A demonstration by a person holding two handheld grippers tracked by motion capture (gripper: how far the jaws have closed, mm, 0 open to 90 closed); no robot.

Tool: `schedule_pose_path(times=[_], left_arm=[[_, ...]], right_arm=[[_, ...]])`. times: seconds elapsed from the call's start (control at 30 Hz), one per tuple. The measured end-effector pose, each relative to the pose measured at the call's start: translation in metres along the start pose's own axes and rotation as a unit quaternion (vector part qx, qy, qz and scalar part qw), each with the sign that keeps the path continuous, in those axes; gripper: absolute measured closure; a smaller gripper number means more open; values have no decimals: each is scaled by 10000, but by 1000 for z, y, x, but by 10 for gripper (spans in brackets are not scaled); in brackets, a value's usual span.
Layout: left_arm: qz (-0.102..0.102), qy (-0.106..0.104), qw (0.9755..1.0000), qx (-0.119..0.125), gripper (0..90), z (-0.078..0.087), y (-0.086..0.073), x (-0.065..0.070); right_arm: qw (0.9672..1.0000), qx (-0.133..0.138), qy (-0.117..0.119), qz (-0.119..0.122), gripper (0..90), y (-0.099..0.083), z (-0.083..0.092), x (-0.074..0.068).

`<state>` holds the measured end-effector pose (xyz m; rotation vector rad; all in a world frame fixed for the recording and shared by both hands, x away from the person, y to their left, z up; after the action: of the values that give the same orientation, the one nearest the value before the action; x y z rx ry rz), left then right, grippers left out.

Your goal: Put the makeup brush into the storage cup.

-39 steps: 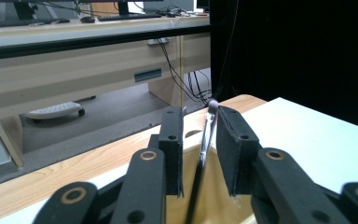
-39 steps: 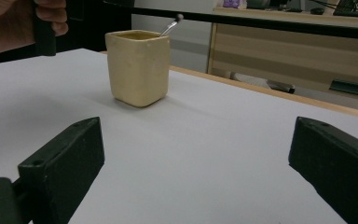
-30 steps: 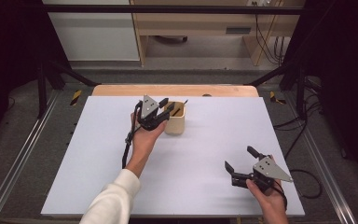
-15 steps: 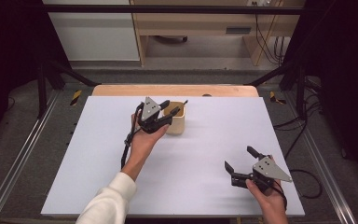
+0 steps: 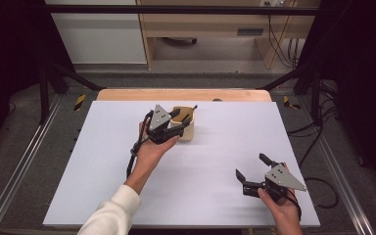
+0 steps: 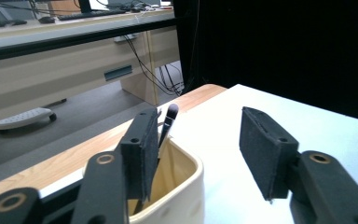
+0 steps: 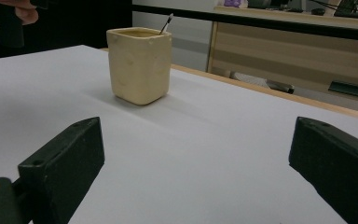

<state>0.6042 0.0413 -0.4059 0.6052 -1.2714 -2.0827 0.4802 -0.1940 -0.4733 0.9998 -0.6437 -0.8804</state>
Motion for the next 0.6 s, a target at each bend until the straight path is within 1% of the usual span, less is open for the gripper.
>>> schedule_pose_path(times=[0.1,0.3,0.4,0.47,0.6], left_arm=[[-25,27,10000,-32,439,1,-1,0],[28,7,10000,-37,395,3,-2,0],[36,-4,10000,-70,340,3,-3,2],[29,-10,10000,-76,328,3,-4,2],[17,-28,10000,-94,271,4,-5,3]], right_arm=[[10000,1,-4,8,36,0,0,0],[10000,7,-9,9,36,0,0,0],[10000,12,-10,25,36,0,0,0],[10000,10,-12,37,36,0,0,0],[10000,-2,-15,43,36,0,0,0]])
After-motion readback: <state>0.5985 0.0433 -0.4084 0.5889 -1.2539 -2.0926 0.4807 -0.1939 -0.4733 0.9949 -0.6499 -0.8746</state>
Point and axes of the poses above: each handheld gripper's, and its own axes: z roughly backward along the jaws, y roughly out of its top, x roughly to its right, the point moved 9 cm from there along -z, roughly forward along the jaws, and after that the axes turned 14 degrees about -x, right-handed, at the moved point
